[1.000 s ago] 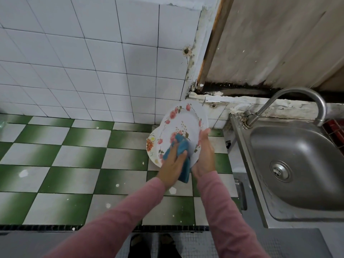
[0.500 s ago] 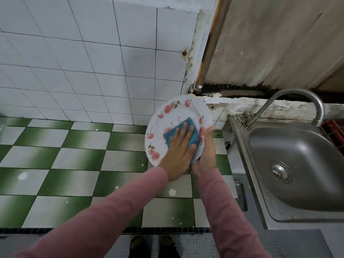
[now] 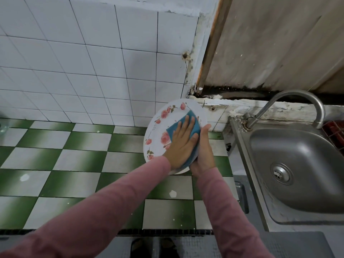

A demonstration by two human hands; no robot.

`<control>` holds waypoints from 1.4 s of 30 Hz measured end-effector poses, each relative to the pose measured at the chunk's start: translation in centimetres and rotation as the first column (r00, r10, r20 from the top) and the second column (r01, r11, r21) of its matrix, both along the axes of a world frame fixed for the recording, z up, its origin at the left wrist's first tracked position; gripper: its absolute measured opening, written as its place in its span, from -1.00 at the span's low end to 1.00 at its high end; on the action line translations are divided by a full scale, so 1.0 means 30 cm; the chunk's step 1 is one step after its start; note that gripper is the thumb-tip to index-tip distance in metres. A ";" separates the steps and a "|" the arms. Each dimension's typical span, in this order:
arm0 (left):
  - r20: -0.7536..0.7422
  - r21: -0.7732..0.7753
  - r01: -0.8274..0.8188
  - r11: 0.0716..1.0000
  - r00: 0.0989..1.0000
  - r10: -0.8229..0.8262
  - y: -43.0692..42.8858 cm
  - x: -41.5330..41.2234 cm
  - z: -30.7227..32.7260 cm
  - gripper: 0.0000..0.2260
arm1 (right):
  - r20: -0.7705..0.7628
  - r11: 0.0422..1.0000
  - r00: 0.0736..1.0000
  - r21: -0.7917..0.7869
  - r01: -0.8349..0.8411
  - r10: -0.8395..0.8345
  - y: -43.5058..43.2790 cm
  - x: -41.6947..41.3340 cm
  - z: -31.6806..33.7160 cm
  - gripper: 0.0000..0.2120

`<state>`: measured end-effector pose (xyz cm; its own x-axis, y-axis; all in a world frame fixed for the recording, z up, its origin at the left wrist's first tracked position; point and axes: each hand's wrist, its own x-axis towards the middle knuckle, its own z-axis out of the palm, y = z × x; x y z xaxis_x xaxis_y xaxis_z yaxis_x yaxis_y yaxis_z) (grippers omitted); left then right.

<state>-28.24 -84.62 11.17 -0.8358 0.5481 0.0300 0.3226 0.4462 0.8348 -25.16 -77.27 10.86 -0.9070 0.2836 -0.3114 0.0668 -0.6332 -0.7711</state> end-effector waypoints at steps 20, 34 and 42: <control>-0.192 0.080 -0.067 0.995 0.978 0.081 -0.037 -0.036 -0.007 -0.55 | -0.021 0.993 0.995 -0.056 -0.100 0.099 -0.047 -0.008 0.021 -0.38; -0.197 -0.392 -0.192 0.900 0.973 0.122 -0.228 -0.219 -0.147 -0.48 | -0.101 0.983 0.992 -0.159 -0.090 0.075 -0.007 0.025 0.004 -0.28; -0.187 -0.382 -0.097 0.919 0.982 0.026 -0.264 -0.043 -0.190 -0.44 | -0.074 0.992 0.997 -0.124 -0.013 0.004 0.040 -0.036 0.038 -0.21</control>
<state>-29.53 -92.53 5.46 -0.8692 0.4937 -0.0262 0.4083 0.7467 0.5251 -26.22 -76.06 12.00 -0.9309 0.2392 -0.2760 0.0184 -0.7241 -0.6894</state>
